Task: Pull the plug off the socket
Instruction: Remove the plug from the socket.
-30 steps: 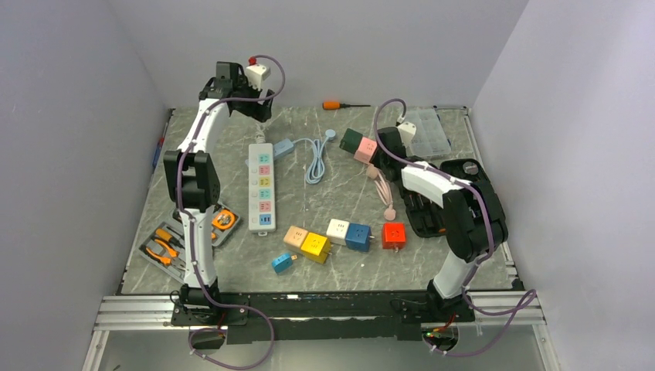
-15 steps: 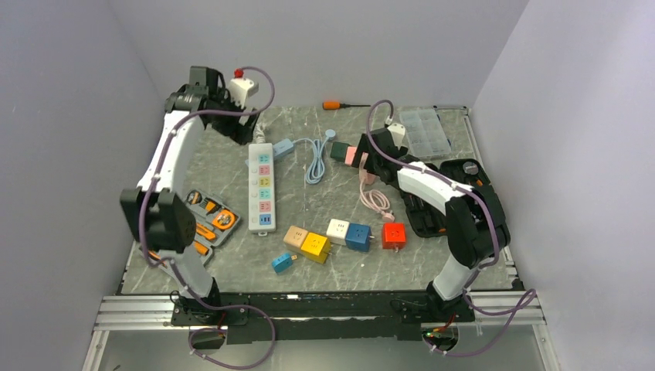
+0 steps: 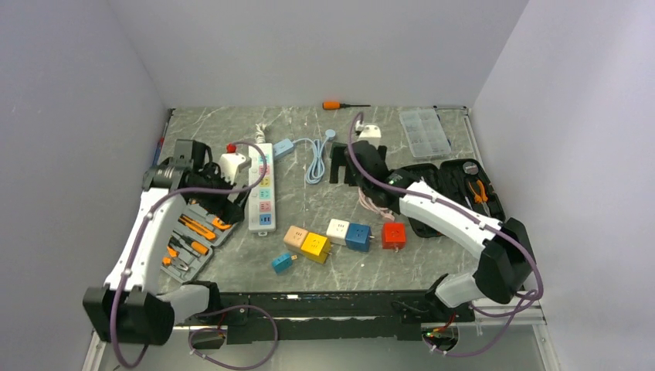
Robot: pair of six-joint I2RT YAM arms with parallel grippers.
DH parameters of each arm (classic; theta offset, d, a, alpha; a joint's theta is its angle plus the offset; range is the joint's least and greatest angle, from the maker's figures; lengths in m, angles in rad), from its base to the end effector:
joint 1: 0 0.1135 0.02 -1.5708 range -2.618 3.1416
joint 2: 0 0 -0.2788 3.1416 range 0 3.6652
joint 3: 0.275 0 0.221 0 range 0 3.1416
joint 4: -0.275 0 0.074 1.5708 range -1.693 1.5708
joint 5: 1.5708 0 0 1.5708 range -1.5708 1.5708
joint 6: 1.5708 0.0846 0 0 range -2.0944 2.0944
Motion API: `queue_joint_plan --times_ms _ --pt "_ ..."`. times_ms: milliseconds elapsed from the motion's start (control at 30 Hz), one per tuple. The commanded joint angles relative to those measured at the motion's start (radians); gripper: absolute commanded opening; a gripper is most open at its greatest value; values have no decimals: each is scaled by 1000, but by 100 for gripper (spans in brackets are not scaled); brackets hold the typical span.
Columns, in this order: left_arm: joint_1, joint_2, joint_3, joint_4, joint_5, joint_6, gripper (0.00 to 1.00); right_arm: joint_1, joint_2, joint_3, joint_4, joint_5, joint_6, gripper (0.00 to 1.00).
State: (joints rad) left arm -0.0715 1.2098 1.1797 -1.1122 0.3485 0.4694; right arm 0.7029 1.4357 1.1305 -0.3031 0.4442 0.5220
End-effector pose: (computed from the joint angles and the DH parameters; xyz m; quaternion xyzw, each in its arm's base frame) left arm 0.1971 -0.0431 0.2883 0.2926 0.9175 -0.1247 0.2387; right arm 0.2728 0.1835 0.2971 0.0235 0.8703 0.0998 0.4817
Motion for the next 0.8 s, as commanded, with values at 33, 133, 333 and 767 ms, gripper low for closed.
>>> queue_joint_plan --times_ms 33,133,333,767 --pt "4 -176 -98 -25 93 -22 99 148 -70 7 -61 4 -112 100" --pt "5 -232 -106 -23 77 -39 99 251 -83 -19 -43 -73 -181 100" --pt "5 -307 -88 -21 104 -39 99 343 51 89 -126 -249 -305 100" --pt "6 -290 -63 1 80 -43 99 414 405 272 -273 -321 -421 100"
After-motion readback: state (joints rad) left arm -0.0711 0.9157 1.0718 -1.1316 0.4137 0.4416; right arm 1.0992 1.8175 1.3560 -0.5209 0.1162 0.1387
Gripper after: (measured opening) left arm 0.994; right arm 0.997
